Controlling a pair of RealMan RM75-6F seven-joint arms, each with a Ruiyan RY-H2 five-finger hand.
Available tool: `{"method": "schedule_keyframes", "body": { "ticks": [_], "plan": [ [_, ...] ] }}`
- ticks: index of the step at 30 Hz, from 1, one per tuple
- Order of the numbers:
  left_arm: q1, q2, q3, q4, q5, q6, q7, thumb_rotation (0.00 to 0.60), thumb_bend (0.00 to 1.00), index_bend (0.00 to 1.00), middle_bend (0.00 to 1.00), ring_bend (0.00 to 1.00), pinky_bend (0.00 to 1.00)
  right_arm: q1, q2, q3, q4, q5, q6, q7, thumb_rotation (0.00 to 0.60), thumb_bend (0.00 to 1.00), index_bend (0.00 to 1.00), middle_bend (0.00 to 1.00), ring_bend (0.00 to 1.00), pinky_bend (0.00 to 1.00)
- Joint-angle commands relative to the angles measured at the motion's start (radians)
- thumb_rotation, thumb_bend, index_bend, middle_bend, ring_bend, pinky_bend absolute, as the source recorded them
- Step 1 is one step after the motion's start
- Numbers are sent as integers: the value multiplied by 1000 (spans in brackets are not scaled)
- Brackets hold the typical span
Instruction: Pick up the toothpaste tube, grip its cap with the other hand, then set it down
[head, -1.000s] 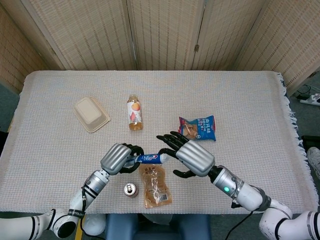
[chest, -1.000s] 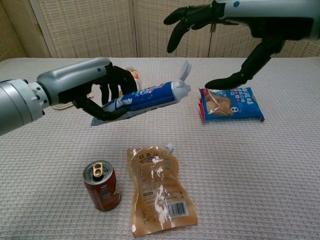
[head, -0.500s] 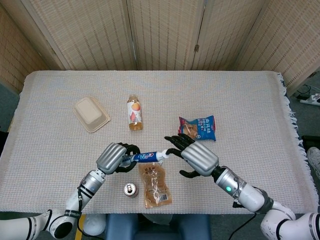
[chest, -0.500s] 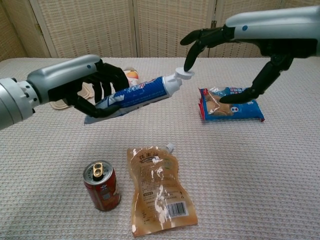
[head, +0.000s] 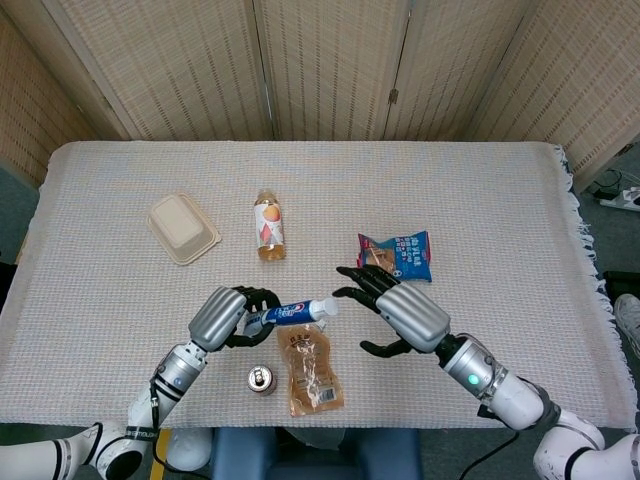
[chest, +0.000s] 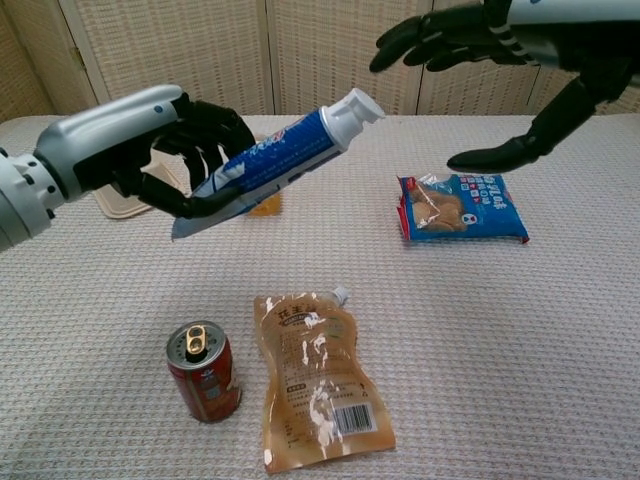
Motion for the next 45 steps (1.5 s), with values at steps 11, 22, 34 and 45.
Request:
{"method": "schedule_keyframes", "body": {
  "ticks": [11,22,34,45],
  "plan": [
    [-6,-34,-13,-8,0,11,-13,600,791,769,808,672,557,42,-104,22,67,-72,42,218,331,135,0,0,0,0],
    [-6,-46,-26,-20,-5,25,-20,600,796,770,809,673,557,89,-210,49,107,-18,28,219,330,134,0,0,0,0],
    [-10,-51,-35,-30,-9,28,-14,600,799,776,815,675,568,108,-274,59,139,-6,47,232,329,134,0,0,0,0],
    [-15,-53,-44,-42,-23,21,-27,600,800,776,816,676,573,120,-347,64,185,-16,81,256,329,134,0,0,0,0]
  ]
}}
